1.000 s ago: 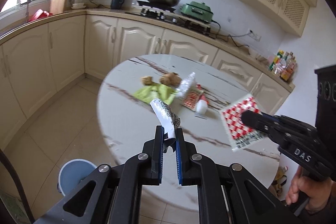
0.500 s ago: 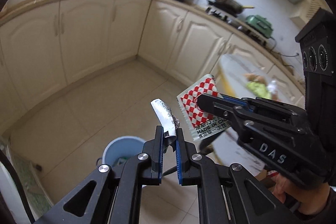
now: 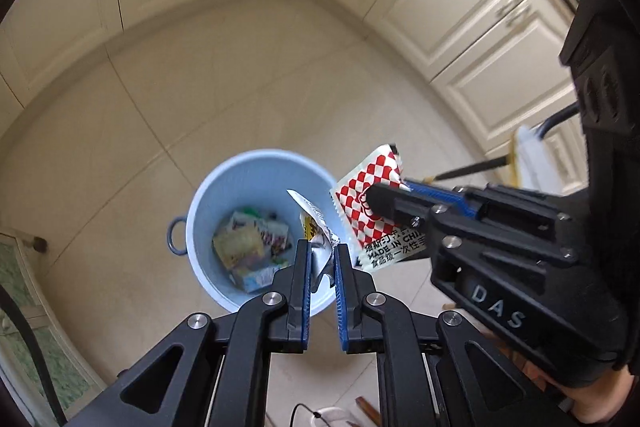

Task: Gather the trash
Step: 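Carry the strip and white wrapper over the blue bucket and open both grippers, then lift both grippers away from the bucket back toward the table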

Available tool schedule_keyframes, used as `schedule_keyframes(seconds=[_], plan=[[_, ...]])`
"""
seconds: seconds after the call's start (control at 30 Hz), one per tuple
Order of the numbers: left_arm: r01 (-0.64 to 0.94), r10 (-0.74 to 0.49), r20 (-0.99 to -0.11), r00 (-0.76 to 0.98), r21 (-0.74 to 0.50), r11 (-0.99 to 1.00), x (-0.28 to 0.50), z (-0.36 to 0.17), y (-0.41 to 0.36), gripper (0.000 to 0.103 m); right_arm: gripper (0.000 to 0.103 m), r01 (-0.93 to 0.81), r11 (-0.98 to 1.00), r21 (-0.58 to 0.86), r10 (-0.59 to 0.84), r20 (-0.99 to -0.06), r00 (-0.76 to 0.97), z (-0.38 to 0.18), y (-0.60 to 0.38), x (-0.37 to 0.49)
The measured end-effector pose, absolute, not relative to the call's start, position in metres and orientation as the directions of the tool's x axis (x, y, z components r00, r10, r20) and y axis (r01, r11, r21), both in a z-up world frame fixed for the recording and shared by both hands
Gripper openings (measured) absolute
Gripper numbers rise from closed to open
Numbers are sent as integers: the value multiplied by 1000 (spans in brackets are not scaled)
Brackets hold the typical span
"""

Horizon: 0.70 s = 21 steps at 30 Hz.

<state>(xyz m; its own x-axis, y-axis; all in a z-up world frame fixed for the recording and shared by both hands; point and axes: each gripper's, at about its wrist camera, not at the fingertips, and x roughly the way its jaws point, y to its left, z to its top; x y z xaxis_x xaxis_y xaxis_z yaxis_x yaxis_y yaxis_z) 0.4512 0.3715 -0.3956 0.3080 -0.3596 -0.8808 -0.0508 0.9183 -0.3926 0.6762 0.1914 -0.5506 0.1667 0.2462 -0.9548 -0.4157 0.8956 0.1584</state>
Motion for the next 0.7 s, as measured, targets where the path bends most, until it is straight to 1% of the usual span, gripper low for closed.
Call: schedule_keyframes(seconds=[0.03, 0.07, 0.1, 0.17, 0.2, 0.23, 0.27, 0.33, 0.37, 0.4, 0.43, 0.47, 0.63, 0.67, 0.7], plan=[[-52, -369, -881, 297, -400, 915, 454, -403, 373, 11, 13, -409, 898, 164, 247, -956, 158, -557, 191, 679], [-58, -367, -887, 281, -398, 916, 458, -410, 373, 14, 13, -400, 899, 180, 255, -956, 144, -564, 186, 680], [-64, -358, -895, 267, -387, 920, 460, -414, 373, 19, 13, -387, 902, 192, 261, -956, 135, -571, 183, 683], [-76, -332, -909, 254, -361, 929, 463, -420, 373, 22, 25, -373, 905, 203, 265, -957, 121, -580, 174, 688], [-86, -323, -913, 248, -353, 932, 467, -420, 376, 27, 26, -370, 906, 204, 264, -957, 120, -583, 173, 690], [-97, -321, -916, 243, -352, 931, 468, -421, 376, 31, 28, -367, 908, 203, 263, -957, 122, -584, 171, 691], [-107, -321, -917, 239, -353, 929, 473, -417, 373, 33, 30, -364, 909, 204, 264, -957, 122, -585, 170, 692], [-129, -308, -923, 231, -343, 930, 476, -415, 375, 42, 33, -355, 911, 209, 268, -955, 125, -582, 168, 691], [-140, -299, -924, 237, -337, 931, 482, -409, 368, 43, 36, -353, 912, 209, 269, -954, 130, -580, 166, 691], [-148, -300, -921, 248, -342, 928, 481, -405, 371, 48, 38, -353, 912, 209, 270, -954, 133, -577, 165, 691], [-160, -307, -917, 253, -353, 922, 481, -403, 372, 55, 43, -355, 912, 205, 270, -953, 141, -574, 167, 690], [-171, -309, -917, 253, -357, 918, 479, -399, 372, 57, 47, -359, 912, 197, 265, -952, 152, -569, 169, 688], [-205, -257, -914, 313, -329, 922, 463, -366, 360, 57, 52, -370, 910, 186, 272, -942, 196, -538, 175, 678], [-214, -234, -915, 330, -314, 925, 455, -355, 357, 57, 55, -370, 910, 188, 277, -939, 204, -530, 175, 675], [-221, -209, -915, 346, -296, 929, 449, -344, 358, 58, 55, -376, 907, 191, 286, -934, 214, -520, 176, 671]])
